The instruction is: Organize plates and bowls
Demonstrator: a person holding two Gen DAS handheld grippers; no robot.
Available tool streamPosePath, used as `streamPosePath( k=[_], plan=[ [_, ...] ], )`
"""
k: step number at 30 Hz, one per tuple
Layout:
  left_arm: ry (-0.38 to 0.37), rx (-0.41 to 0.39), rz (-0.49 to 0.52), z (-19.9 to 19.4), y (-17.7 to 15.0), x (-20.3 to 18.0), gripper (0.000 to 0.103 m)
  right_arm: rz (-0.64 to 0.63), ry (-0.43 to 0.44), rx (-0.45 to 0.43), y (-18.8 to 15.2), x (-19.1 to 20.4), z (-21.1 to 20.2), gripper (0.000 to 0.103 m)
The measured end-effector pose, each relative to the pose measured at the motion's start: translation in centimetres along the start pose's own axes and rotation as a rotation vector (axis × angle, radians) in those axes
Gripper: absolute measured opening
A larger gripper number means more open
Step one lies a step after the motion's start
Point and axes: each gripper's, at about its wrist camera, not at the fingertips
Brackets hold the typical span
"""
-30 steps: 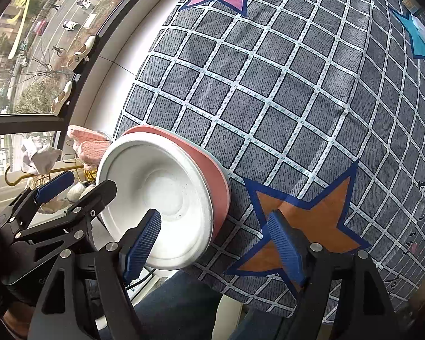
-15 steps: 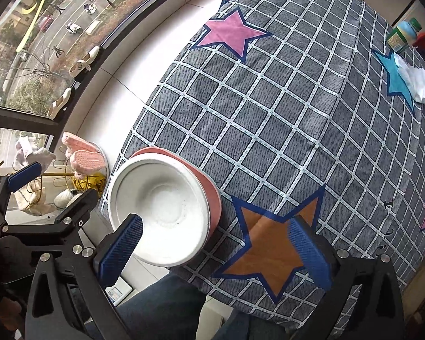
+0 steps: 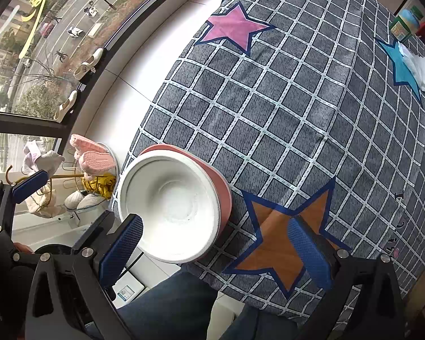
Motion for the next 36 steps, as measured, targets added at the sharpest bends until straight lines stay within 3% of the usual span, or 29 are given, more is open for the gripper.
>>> streamPosePath(
  k=[36],
  plan=[
    [0.038,0.005,0.048,-0.6,-0.2,-1.6,0.103,0.01,0.026,0.003,-0.3,-0.7,-0.3,0.103]
  ],
)
Point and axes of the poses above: each gripper's, at about its wrist camera, not at the fingertips, and z roughly the way its jaws point, x to its left, y to its top, and after that the axes turned 3 degrees about -y, right-handed
